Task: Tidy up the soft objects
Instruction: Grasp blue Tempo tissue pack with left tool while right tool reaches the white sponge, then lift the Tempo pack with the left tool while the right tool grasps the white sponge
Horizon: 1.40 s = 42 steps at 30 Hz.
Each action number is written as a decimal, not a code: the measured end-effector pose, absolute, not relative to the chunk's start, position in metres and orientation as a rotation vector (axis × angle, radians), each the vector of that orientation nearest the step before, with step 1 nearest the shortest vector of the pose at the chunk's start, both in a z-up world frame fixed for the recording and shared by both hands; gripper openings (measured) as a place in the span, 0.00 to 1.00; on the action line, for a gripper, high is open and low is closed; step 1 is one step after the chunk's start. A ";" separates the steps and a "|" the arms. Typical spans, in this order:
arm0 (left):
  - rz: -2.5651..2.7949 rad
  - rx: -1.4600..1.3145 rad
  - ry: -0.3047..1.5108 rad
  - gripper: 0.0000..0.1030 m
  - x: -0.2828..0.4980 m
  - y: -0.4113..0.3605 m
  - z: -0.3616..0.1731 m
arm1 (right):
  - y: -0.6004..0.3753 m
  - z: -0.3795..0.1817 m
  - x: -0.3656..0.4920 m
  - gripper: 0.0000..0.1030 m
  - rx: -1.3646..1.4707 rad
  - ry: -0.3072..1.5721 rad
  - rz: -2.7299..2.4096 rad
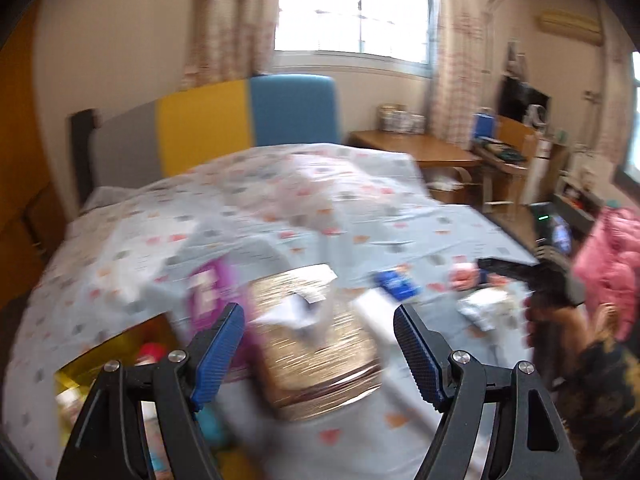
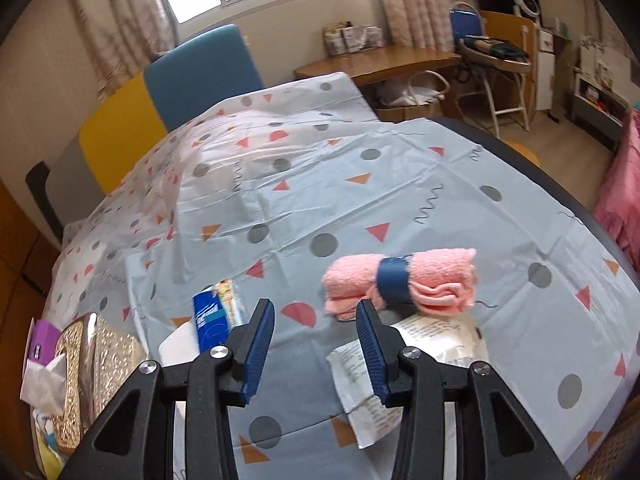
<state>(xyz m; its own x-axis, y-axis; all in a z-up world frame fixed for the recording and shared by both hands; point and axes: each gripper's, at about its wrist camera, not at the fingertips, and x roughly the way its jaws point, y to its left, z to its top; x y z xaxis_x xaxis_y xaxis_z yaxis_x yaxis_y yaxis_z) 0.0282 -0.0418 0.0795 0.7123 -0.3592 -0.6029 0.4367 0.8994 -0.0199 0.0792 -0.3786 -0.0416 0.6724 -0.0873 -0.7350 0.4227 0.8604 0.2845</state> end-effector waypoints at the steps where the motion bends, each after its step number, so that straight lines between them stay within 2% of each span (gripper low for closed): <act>1: -0.471 0.130 0.645 0.75 0.034 -0.056 0.080 | -0.382 -0.041 0.077 0.41 0.469 0.783 -0.318; 6: -0.546 0.133 0.744 0.75 0.067 -0.126 0.066 | -0.398 -0.041 0.070 0.41 0.551 0.766 -0.348; 13: -0.526 0.179 0.918 0.75 0.124 -0.208 0.004 | -0.418 -0.039 0.058 0.41 0.620 0.734 -0.433; 19: -0.442 0.208 1.048 0.78 0.176 -0.243 -0.055 | -0.424 -0.040 0.054 0.41 0.678 0.720 -0.411; 27: -0.356 0.285 1.121 0.79 0.221 -0.269 -0.100 | -0.417 -0.041 0.062 0.41 0.684 0.741 -0.341; 28: -0.346 0.291 1.136 0.75 0.224 -0.270 -0.107 | -0.417 -0.042 0.062 0.41 0.685 0.744 -0.338; 29: -0.356 0.278 1.157 0.60 0.225 -0.270 -0.112 | -0.417 -0.042 0.062 0.41 0.686 0.746 -0.338; 36: -0.411 0.216 1.120 0.57 0.212 -0.262 -0.103 | -0.432 -0.048 0.055 0.41 0.763 0.733 -0.376; 42: -0.416 0.168 1.054 0.57 0.209 -0.243 -0.059 | -0.429 -0.060 0.064 0.41 0.770 0.809 -0.344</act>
